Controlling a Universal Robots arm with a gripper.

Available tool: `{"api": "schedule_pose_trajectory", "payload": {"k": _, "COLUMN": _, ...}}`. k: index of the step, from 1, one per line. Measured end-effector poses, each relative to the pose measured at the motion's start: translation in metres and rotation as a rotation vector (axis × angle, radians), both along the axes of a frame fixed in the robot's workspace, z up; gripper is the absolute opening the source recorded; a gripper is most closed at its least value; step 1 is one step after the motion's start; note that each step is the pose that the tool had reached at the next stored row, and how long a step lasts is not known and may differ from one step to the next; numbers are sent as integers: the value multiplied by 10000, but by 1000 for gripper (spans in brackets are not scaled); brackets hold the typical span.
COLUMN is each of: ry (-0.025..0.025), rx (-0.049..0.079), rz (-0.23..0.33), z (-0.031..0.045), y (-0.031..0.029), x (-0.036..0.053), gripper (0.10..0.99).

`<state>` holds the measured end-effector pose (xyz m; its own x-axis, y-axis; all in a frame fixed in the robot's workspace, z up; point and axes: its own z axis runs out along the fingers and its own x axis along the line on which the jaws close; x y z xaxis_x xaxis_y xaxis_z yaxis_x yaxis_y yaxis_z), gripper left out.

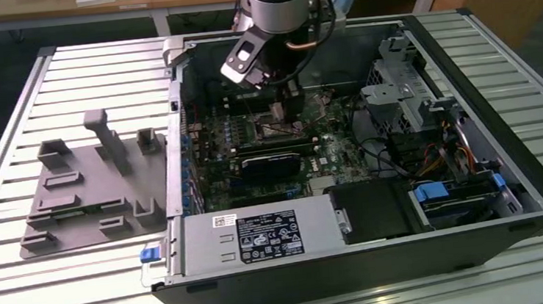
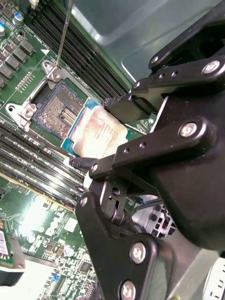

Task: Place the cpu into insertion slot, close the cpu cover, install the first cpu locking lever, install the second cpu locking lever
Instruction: 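Place the cpu into insertion slot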

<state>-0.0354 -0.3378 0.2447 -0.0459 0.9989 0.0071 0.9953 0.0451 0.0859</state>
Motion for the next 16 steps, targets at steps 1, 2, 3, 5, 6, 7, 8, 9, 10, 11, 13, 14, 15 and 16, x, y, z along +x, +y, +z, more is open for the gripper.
{"api": "schedule_pose_trajectory", "payload": {"k": 1, "ry": -1, "rx": 0, "rz": -64, "z": -6, "y": 2, "x": -3, "gripper": 541}}
{"api": "schedule_pose_trajectory", "payload": {"k": 2, "ry": -1, "rx": 0, "rz": -163, "z": -12, "y": 3, "x": -6, "gripper": 541}}
{"api": "schedule_pose_trajectory", "payload": {"k": 3, "ry": 0, "rx": 0, "rz": -271, "z": -17, "y": 4, "x": -9, "gripper": 541}}
{"api": "schedule_pose_trajectory", "payload": {"k": 5, "ry": 1, "rx": -2, "rz": -414, "z": -29, "y": 11, "x": -17, "gripper": 541}}
{"api": "schedule_pose_trajectory", "payload": {"k": 6, "ry": 0, "rx": -2, "rz": -431, "z": -36, "y": 15, "x": -21, "gripper": 541}}
{"api": "schedule_pose_trajectory", "payload": {"k": 7, "ry": -1, "rx": 0, "rz": -433, "z": -42, "y": 19, "x": -25, "gripper": 541}}
{"api": "schedule_pose_trajectory", "payload": {"k": 8, "ry": -1, "rx": 1, "rz": -433, "z": -49, "y": 22, "x": -29, "gripper": 541}}
{"api": "schedule_pose_trajectory", "payload": {"k": 9, "ry": -2, "rx": 1, "rz": -431, "z": -55, "y": 23, "x": -32, "gripper": 541}}
{"api": "schedule_pose_trajectory", "payload": {"k": 10, "ry": -1, "rx": 0, "rz": -411, "z": -61, "y": 25, "x": -34, "gripper": 541}}
{"api": "schedule_pose_trajectory", "payload": {"k": 11, "ry": 0, "rx": -1, "rz": -367, "z": -67, "y": 25, "x": -36, "gripper": 541}}
{"api": "schedule_pose_trajectory", "payload": {"k": 13, "ry": -1, "rx": 0, "rz": -211, "z": -79, "y": 27, "x": -38, "gripper": 541}}
{"api": "schedule_pose_trajectory", "payload": {"k": 14, "ry": -1, "rx": -1, "rz": -169, "z": -84, "y": 27, "x": -40, "gripper": 541}}
{"api": "schedule_pose_trajectory", "payload": {"k": 15, "ry": 0, "rx": -1, "rz": -162, "z": -90, "y": 28, "x": -42, "gripper": 541}}
{"api": "schedule_pose_trajectory", "payload": {"k": 16, "ry": 0, "rx": -2, "rz": -160, "z": -96, "y": 29, "x": -45, "gripper": 541}}
